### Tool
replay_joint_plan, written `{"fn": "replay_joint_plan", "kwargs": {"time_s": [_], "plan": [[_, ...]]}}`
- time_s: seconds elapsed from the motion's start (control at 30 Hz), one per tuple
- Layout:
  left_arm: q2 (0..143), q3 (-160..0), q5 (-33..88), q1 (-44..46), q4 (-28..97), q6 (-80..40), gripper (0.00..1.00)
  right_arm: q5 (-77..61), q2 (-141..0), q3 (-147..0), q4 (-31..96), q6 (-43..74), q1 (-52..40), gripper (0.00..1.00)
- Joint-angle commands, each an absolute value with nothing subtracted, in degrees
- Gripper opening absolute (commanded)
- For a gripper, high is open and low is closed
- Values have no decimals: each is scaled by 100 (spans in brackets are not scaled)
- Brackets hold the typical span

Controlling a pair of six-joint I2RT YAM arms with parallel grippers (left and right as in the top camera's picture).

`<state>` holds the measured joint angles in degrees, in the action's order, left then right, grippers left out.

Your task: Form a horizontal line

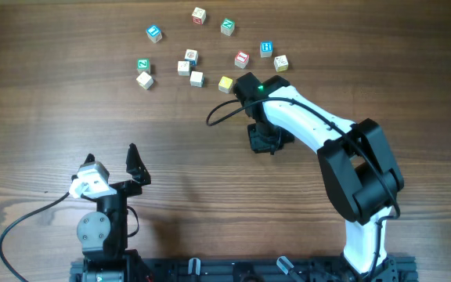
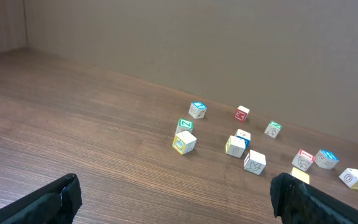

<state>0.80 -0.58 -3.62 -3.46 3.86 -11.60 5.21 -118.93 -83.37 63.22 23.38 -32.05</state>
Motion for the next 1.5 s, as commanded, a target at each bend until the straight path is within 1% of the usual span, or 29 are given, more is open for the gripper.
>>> {"fn": "replay_joint_plan", "kwargs": {"time_s": [0.0, 0.3, 0.43, 0.57, 0.67, 0.73, 0.77, 0.8, 0.87, 0.9, 0.93, 0.97, 1.2, 1.47], "plan": [[38, -32, -438, -327, 373, -1070, 100, 666, -11959, -8313, 6300, 2436, -3186, 4], [38, -32, -440, -327, 373, -1070, 100, 580, -11959, -8313, 6348, 2412, -3186, 4], [38, -34, -438, -327, 373, -1070, 100, 67, -11957, -8324, 6366, 2294, -3190, 4], [38, -34, -438, -327, 373, -1070, 100, -801, -11955, -8562, 6394, 1949, -3190, 5], [38, -32, -438, -327, 373, -1070, 100, -910, -11920, -8833, 6488, 1949, -3190, 12], [38, -34, -438, -327, 373, -1070, 100, -906, -11850, -9030, 6532, 1949, -3179, 22], [38, -34, -438, -327, 373, -1070, 100, -871, -11804, -9161, 6565, 1946, -3173, 33], [38, -34, -438, -327, 373, -1070, 100, -751, -11758, -9288, 6602, 1951, -3151, 40], [38, -34, -440, -327, 373, -1070, 100, -215, -11675, -9480, 6694, 1975, -3124, 62], [38, -34, -440, -327, 373, -1070, 100, 40, -11640, -9500, 6709, 1977, -3105, 77], [38, -34, -438, -327, 373, -1070, 100, 252, -11609, -9500, 6726, 1977, -3076, 97], [38, -34, -440, -327, 373, -1070, 100, 489, -11605, -9500, 6772, 1977, -3015, 100], [38, -34, -438, -327, 373, -1070, 100, 589, -11607, -9126, 6768, 2401, -2578, 100], [38, -34, -438, -327, 373, -1070, 100, 104, -11609, -8444, 5931, 2244, -2587, 99]]}}
